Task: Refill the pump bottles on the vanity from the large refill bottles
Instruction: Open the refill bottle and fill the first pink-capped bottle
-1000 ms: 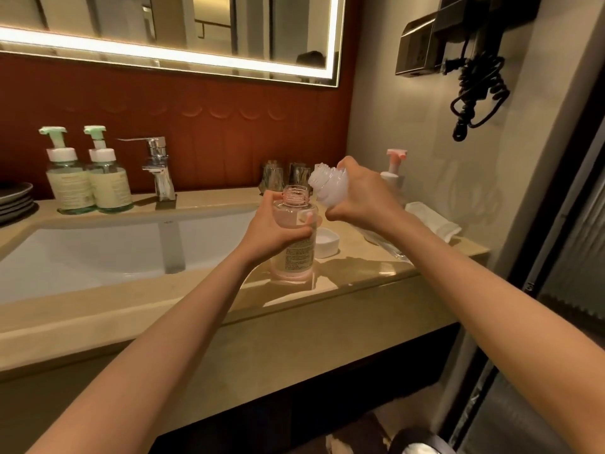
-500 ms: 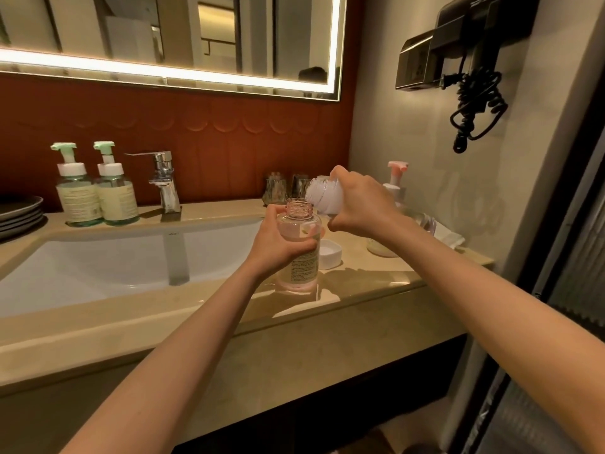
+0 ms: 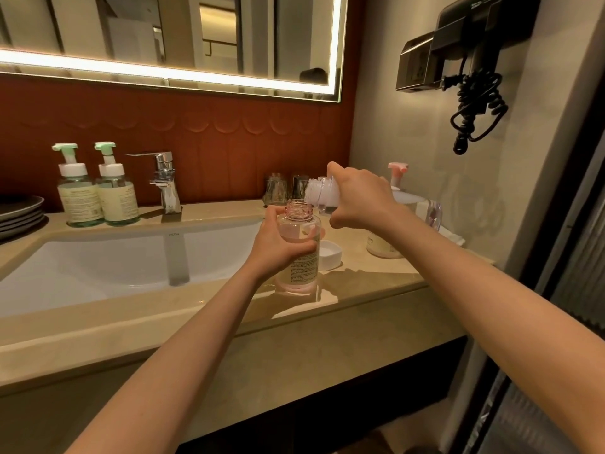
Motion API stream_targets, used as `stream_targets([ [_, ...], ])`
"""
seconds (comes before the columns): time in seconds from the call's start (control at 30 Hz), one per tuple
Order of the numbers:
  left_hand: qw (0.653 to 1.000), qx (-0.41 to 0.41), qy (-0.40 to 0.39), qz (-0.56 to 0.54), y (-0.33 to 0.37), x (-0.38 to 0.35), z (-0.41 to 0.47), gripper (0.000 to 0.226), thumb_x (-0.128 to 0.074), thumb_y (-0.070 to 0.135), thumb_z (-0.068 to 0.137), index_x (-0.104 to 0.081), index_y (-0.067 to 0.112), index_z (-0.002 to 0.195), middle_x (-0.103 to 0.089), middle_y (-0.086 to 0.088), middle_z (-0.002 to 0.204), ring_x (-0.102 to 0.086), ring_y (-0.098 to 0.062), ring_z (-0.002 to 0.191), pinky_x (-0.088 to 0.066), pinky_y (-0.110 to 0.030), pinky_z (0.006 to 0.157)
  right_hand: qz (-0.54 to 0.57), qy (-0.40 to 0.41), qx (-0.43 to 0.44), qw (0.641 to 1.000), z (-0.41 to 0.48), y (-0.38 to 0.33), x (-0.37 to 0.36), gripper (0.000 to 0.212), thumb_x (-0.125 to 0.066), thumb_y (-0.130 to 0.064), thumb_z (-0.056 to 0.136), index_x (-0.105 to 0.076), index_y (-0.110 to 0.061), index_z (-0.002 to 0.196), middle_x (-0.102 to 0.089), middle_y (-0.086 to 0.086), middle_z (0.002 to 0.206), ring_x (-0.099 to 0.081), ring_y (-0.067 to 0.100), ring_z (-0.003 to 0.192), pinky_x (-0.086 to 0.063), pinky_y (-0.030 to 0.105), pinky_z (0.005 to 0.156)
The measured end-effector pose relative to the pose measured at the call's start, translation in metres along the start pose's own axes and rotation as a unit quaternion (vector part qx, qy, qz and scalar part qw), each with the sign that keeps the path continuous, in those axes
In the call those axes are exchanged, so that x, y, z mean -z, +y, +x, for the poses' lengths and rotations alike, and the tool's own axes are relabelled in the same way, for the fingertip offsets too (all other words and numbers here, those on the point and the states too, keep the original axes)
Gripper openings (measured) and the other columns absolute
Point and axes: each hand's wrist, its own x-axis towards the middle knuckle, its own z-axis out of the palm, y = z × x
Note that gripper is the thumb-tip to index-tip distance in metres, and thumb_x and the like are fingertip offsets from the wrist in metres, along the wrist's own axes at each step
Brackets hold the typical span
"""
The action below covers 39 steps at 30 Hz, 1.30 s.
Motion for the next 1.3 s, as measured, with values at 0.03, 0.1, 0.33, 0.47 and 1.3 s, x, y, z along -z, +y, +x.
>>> stream_targets([
  [0.03,1.0,0.001,0.001,0.0,0.0,0.0,0.0,0.069,-0.078,0.021,0.072,-0.032,0.026,0.122,-0.048,-0.004,0.129,-0.05,-0.02,0.111,-0.043,-0.028,0.082,-0.002,0.0,-0.001,1.0,0.0,0.0,0.0,0.06,-0.072,-0.021,0.07,-0.039,-0.018,0.12,-0.054,0.003,0.103,-0.052,0.027,0.102,-0.042,0.044,0.087],
  [0.1,1.0,0.003,0.001,0.001,0.0,0.0,0.0,0.07,-0.078,0.022,0.072,-0.031,0.025,0.123,-0.048,-0.005,0.13,-0.05,-0.019,0.111,-0.043,-0.028,0.083,-0.007,-0.003,-0.002,1.0,0.002,-0.001,0.001,0.059,-0.071,-0.02,0.07,-0.039,-0.018,0.119,-0.052,0.002,0.098,-0.052,0.027,0.101,-0.042,0.043,0.086],
  [0.33,1.0,0.004,0.007,0.002,-0.002,-0.001,0.0,0.069,-0.079,0.024,0.071,-0.031,0.025,0.122,-0.049,-0.006,0.13,-0.052,-0.022,0.114,-0.044,-0.028,0.082,-0.039,-0.011,0.002,0.999,0.003,-0.005,0.011,0.049,-0.069,-0.014,0.067,-0.038,-0.018,0.104,-0.046,0.001,0.086,-0.043,0.023,0.083,-0.033,0.036,0.074],
  [0.47,1.0,0.006,0.008,0.001,-0.003,-0.001,0.0,0.068,-0.079,0.025,0.071,-0.031,0.028,0.119,-0.05,-0.006,0.129,-0.052,-0.023,0.113,-0.044,-0.028,0.082,-0.045,-0.015,0.001,0.999,0.003,-0.007,0.011,0.05,-0.07,-0.014,0.066,-0.038,-0.018,0.104,-0.046,0.001,0.085,-0.043,0.023,0.082,-0.034,0.035,0.072],
  [1.3,1.0,0.005,0.011,0.02,-0.001,-0.001,-0.001,0.075,-0.078,0.026,0.072,-0.029,0.022,0.13,-0.046,-0.008,0.134,-0.048,-0.018,0.11,-0.042,-0.027,0.082,-0.048,-0.019,0.006,0.999,0.005,-0.009,0.013,0.055,-0.069,-0.015,0.07,-0.04,-0.017,0.117,-0.045,0.001,0.087,-0.043,0.02,0.085,-0.042,0.041,0.084],
])
